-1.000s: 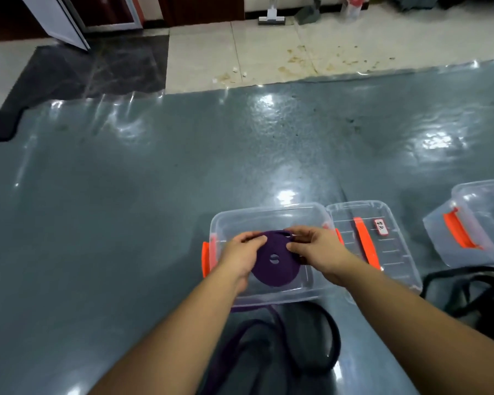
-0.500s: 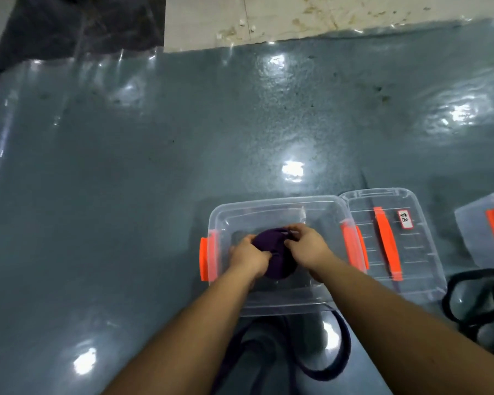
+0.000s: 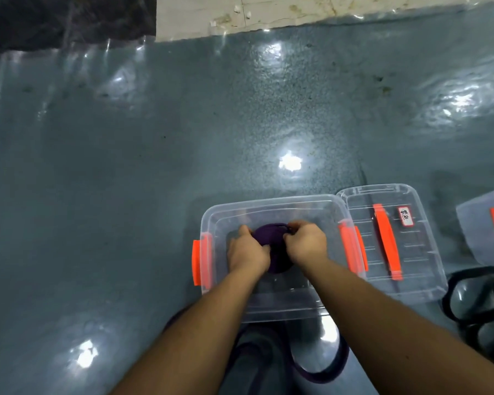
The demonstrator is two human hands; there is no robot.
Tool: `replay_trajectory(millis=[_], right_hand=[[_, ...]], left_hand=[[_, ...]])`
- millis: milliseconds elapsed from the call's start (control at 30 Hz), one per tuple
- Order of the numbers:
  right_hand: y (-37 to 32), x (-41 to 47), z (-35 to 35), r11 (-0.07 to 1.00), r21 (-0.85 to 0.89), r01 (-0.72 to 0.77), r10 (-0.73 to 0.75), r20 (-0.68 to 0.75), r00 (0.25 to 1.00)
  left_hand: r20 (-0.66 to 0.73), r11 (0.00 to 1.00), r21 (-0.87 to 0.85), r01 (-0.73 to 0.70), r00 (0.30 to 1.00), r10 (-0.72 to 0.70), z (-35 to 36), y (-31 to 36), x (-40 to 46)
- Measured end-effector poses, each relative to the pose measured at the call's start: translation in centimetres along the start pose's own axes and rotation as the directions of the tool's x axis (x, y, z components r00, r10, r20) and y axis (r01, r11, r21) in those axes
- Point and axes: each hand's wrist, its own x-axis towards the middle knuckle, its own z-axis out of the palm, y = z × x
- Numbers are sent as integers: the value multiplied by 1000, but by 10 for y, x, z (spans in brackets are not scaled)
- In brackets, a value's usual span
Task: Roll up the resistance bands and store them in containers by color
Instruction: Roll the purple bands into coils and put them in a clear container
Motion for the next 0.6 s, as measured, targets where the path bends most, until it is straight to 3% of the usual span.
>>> replay_trajectory(millis=[333,600], right_hand=[[-2,8,-5,995,-90,-32,34,25,999],[-15,-6,-10,952,-300,61,-28,111,993]], left_hand=[[-16,984,159,-78,997,81,1,3,-3],[2,992,125,-29,1000,29,-1,5,-3]])
